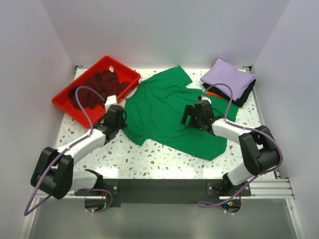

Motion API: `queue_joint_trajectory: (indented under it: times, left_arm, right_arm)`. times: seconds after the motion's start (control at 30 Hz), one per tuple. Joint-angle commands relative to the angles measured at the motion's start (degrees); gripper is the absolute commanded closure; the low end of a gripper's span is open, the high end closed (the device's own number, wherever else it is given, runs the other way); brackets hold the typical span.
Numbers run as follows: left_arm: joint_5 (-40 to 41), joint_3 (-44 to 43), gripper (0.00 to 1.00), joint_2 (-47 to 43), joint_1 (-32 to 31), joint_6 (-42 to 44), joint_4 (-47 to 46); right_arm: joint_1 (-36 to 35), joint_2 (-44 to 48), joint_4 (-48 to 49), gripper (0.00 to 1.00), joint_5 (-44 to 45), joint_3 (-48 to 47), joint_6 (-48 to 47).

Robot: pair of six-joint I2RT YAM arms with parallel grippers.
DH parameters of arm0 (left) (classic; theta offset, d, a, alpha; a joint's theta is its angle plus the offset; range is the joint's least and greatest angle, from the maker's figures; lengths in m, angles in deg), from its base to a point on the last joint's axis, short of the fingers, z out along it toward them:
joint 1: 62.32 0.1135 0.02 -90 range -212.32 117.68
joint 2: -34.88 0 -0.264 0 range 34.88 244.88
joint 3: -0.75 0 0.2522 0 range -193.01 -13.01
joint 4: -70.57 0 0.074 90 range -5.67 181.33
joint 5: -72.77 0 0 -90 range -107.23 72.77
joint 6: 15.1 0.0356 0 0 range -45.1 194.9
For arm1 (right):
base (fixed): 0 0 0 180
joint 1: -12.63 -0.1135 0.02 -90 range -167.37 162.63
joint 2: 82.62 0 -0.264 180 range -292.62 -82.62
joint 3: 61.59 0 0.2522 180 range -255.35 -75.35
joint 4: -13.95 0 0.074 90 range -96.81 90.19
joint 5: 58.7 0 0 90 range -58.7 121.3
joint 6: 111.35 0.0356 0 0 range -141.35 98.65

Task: Fold and stack the t-shirts
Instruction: Fold the tshirt

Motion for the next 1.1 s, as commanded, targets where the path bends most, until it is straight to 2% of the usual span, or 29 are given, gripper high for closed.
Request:
queue_joint_trajectory:
  times: [0.0,0.13,0.23,0.3,0.47,0.63,0.8,1.07]
  left_arm:
    - [-1.60,-6.58,1.00,2.58,2.50,3.89,-7.71]
    - [-3.97,-10.98,1.00,6.37,4.87,7.05,-12.78]
    - [-10.64,-10.90,1.00,7.60,7.41,12.41,-17.28]
    - [-15.37,-11.94,1.00,9.00,8.47,15.23,-17.21]
    - [-20.32,-13.19,1.00,12.35,9.80,13.92,-15.45]
    - [-18.75,-11.34,1.00,11.47,9.80,12.95,-17.47]
    - [-17.07,-11.34,1.00,11.56,9.80,13.04,-16.95]
    - [-15.14,-10.02,1.00,9.71,9.89,12.77,-16.77]
  right_arm:
    - [-0.95,3.03,-3.82,0.05,2.84,-0.20,-2.22]
    - [-2.18,6.45,-10.68,0.05,6.19,0.32,-2.14]
    - [-2.62,9.44,-12.53,0.06,7.07,2.16,-0.73]
    - [-2.88,11.99,-13.76,0.06,7.86,3.05,0.06]
    - [-2.88,13.76,-16.06,0.06,9.01,6.74,2.26]
    - [-2.88,13.58,-16.49,0.05,8.83,9.11,3.93]
    - [-2.89,11.83,-16.32,0.05,9.18,5.88,2.70]
    - [-2.80,-0.99,-15.18,0.05,6.55,-4.24,-0.38]
